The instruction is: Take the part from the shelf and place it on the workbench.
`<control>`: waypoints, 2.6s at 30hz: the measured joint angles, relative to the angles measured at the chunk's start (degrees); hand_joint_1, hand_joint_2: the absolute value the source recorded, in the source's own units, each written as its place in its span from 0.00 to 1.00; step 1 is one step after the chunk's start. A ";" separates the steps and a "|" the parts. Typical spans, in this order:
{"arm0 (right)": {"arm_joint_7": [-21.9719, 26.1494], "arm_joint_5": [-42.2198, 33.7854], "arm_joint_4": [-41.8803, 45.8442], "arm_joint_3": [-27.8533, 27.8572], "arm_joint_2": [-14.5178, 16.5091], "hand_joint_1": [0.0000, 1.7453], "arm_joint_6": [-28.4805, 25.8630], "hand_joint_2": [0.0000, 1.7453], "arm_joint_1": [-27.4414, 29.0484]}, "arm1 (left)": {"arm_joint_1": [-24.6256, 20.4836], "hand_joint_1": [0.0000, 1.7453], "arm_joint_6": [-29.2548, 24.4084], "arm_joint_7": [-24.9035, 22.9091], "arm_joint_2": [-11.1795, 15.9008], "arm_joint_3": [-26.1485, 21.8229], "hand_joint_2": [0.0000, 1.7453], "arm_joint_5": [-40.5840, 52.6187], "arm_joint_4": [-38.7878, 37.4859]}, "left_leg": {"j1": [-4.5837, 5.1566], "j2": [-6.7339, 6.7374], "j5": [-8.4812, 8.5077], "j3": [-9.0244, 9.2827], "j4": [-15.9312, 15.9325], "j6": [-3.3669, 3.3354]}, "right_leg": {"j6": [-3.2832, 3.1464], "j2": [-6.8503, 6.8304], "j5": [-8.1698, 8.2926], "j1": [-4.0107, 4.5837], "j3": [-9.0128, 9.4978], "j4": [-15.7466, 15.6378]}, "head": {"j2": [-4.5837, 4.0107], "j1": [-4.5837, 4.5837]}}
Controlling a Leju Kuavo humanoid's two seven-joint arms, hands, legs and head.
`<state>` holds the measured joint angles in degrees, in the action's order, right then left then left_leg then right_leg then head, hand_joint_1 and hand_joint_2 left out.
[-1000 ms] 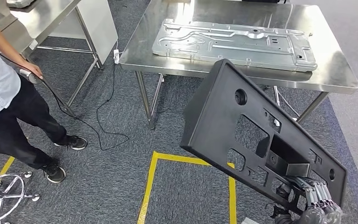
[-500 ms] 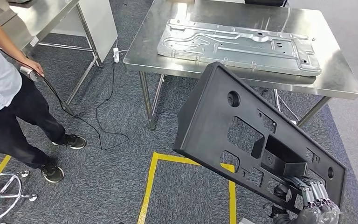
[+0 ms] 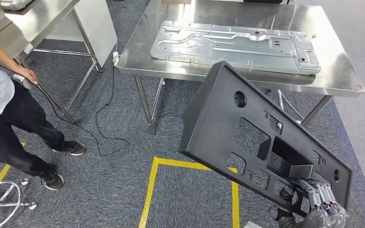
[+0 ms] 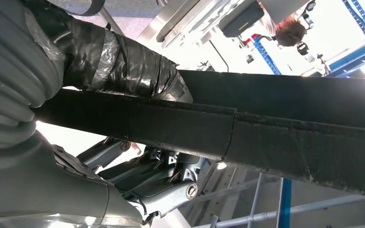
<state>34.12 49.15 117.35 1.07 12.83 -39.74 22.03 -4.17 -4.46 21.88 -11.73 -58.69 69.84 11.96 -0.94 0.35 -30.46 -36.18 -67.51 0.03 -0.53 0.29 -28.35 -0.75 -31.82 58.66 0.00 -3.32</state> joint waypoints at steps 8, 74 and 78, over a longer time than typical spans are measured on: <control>0.09 -0.15 0.01 -0.10 -0.04 1.00 0.00 1.00 -0.03 | -0.11 0.00 -0.11 0.01 0.03 0.00 1.00 -0.03 0.00 | 0.19 -0.09 3.06 4.20 9.36 -2.24 | 2.40 -0.02 -2.18 0.09 -0.51 2.50 | 0.00 -0.08; 0.00 0.30 -0.91 -1.22 -0.91 1.00 0.00 1.00 -1.20 | -0.06 0.00 0.64 0.26 0.25 0.00 1.00 0.54 0.00 | 0.72 -0.37 2.07 6.42 10.07 -3.09 | 3.22 -0.16 -7.84 -0.46 -5.67 14.63 | 0.00 -0.13; 0.00 0.34 -0.98 -1.22 -0.98 1.00 0.01 1.00 -1.22 | 0.06 0.00 0.51 0.25 0.22 0.00 1.00 0.57 0.00 | 0.34 -0.40 0.09 8.95 10.05 -2.07 | 3.28 -0.38 0.84 -0.61 -3.29 3.61 | 0.00 -0.17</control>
<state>34.12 49.49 116.37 -0.15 11.85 -39.73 20.82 -4.11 -3.94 22.12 -11.51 -58.69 70.42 11.96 -0.59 -0.05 -30.37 -27.23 -57.46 -2.03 2.76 -0.09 -27.51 -1.36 -35.11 62.27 0.00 -3.50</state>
